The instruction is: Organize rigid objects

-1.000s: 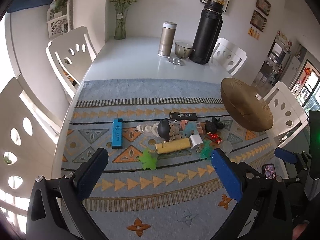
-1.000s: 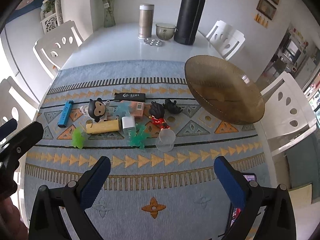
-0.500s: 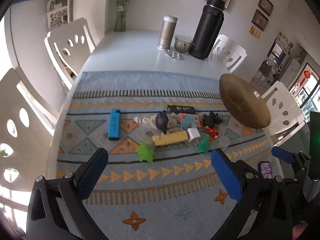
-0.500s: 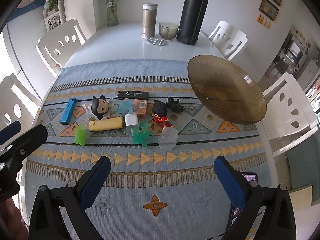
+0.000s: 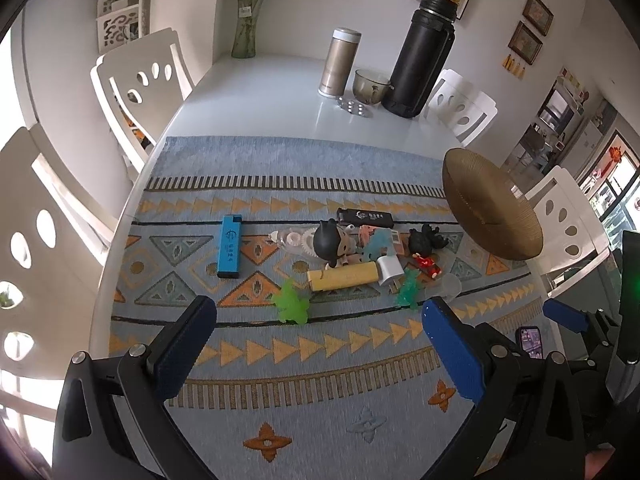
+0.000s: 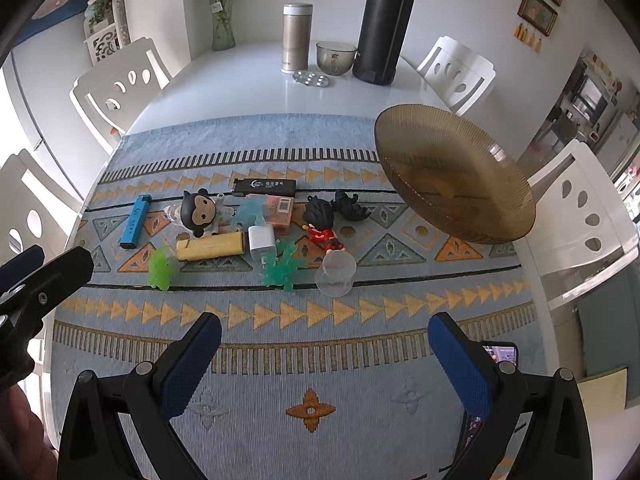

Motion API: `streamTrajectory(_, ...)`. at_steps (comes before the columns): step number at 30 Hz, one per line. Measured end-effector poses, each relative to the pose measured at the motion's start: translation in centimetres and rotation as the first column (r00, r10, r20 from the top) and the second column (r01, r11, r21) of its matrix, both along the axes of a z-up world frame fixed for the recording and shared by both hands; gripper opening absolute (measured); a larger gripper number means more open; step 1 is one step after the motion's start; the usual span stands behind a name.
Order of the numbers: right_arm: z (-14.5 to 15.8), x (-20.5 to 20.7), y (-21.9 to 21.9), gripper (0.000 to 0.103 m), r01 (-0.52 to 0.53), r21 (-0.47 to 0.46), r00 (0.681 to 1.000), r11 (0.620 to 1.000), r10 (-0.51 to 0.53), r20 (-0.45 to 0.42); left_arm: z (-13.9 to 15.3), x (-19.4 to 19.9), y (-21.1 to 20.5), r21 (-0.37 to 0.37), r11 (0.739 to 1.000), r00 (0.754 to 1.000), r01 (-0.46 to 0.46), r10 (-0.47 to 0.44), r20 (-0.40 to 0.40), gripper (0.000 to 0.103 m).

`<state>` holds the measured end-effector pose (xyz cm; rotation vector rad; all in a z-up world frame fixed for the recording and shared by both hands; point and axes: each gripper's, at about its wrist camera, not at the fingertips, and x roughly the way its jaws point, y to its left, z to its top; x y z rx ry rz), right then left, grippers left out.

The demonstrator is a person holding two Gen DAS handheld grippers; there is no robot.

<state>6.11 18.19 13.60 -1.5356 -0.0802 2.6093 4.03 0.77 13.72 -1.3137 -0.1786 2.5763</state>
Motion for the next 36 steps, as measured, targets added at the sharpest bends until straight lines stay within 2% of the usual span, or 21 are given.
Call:
streamTrajectory(3, -0.1, -0.2, 0.0, 0.103, -0.006, -0.002, 1.0, 1.0, 0.006, 0.004, -0.4, -0.3, -1.5, -0.018, 1.0, 1.0, 0.004, -0.004, -0.003, 0.102)
streamTrajectory(8, -0.1, -0.9, 0.3, 0.103, 0.001, -0.014, 1.0, 1.0, -0.001, -0.004, -0.6, -1.8, -5.7, -0.036, 0.996, 0.997, -0.081, 0.081, 0.0, 0.102)
streamTrajectory(12, -0.3, -2.0, 0.5, 0.103, 0.009, -0.029, 1.0, 1.0, -0.009, 0.002, -0.7, -3.4, -6.6, -0.033, 0.993, 0.993, -0.115, 0.115, -0.008, 0.102)
streamTrajectory(17, -0.6, -3.2, 1.4, 0.103, 0.015, -0.039, 1.0, 0.999, -0.014, 0.007, -1.8, -5.3, -6.1, -0.045, 0.995, 0.996, -0.091, 0.091, 0.005, 0.102)
streamTrajectory(26, -3.4, -5.2, 4.7, 0.103, 0.047, -0.169, 0.997, 0.985, -0.035, 0.075, -6.0, -8.5, -5.2, -0.097, 0.995, 0.994, -0.026, 0.036, 0.102, 0.102)
streamTrajectory(29, -4.2, -4.8, 6.8, 0.103, 0.088, -0.21, 0.995, 0.974, -0.074, 0.074, -7.7, -9.4, -5.4, -0.103, 0.995, 0.99, -0.011, 0.026, 0.142, 0.099)
streamTrajectory(31, -5.1, -3.9, 8.7, 0.103, 0.14, -0.274, 0.99, 0.951, -0.125, 0.071, -8.7, -9.9, -5.5, -0.108, 0.994, 0.987, -0.001, 0.018, 0.161, 0.099)
streamTrajectory(33, -7.1, -3.5, 9.8, 0.103, 0.198, -0.27, 0.977, 0.942, -0.166, 0.137, -9.6, -10.6, -5.4, -0.122, 0.992, 0.984, 0.014, 0.008, 0.177, 0.097)
streamTrajectory(35, -8.2, -3.9, 10.1, 0.091, 0.217, -0.275, 0.969, 0.936, -0.174, 0.174, -10.3, -11.3, -5.4, -0.12, 0.993, 0.981, 0.021, 0.003, 0.193, 0.093)
streamTrajectory(36, -8.3, -4.2, 10.1, 0.09, 0.215, -0.285, 0.97, 0.934, -0.17, 0.175, -10.7, -11.7, -5.5, -0.117, 0.993, 0.979, 0.023, 0.001, 0.204, 0.092)
